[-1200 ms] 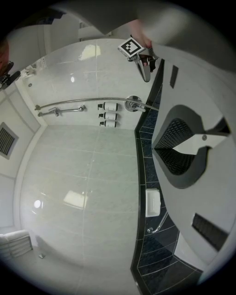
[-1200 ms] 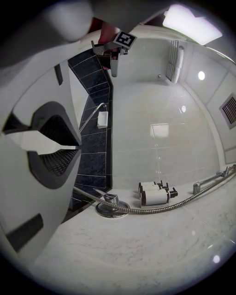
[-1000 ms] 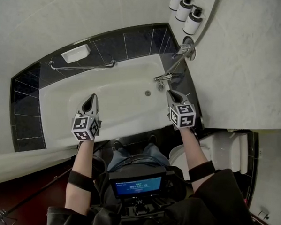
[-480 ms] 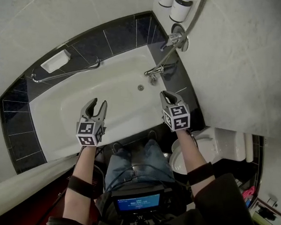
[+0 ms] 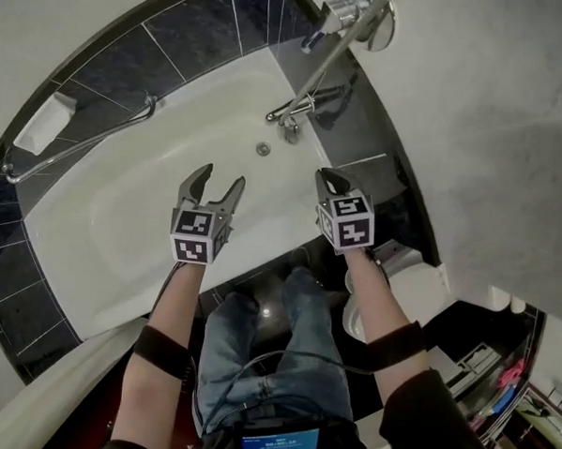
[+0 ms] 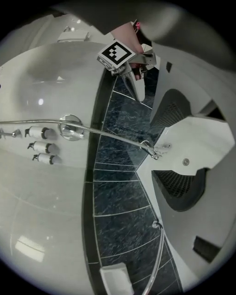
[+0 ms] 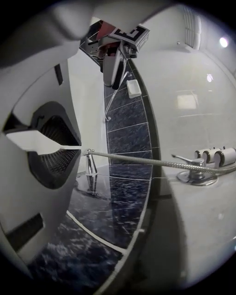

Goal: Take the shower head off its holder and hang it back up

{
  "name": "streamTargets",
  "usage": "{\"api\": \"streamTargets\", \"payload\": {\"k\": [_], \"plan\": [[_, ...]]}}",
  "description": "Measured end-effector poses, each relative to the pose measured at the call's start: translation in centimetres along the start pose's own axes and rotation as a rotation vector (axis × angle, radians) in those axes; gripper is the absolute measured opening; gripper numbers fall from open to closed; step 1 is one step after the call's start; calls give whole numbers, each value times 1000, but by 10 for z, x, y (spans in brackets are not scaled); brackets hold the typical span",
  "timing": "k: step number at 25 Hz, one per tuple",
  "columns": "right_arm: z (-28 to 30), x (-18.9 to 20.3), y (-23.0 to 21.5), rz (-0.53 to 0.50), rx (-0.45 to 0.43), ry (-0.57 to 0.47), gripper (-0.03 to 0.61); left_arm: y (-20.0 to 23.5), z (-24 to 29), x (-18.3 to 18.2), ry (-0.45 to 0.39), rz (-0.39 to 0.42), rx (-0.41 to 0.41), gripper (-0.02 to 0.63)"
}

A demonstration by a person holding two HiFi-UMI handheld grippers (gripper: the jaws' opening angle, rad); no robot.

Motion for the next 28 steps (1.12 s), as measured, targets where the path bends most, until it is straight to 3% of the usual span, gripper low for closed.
{"api": "streamTargets", "payload": {"k": [14,28], "plan": [[143,91,-61,50,31,29,44,-32,215,104,27,-20,77,298],[198,116,-85,83,7,-49,45,-36,334,146,8,-38,81,298]]}}
Point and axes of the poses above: the fingertips, and each gripper's own axes: z forward along the fingers, y to its left, x out of its underside, the point moved 9 cm from there along -z, backward along the fingers, and after that the axes turned 13 degrees about z, right-handed, at the moved point
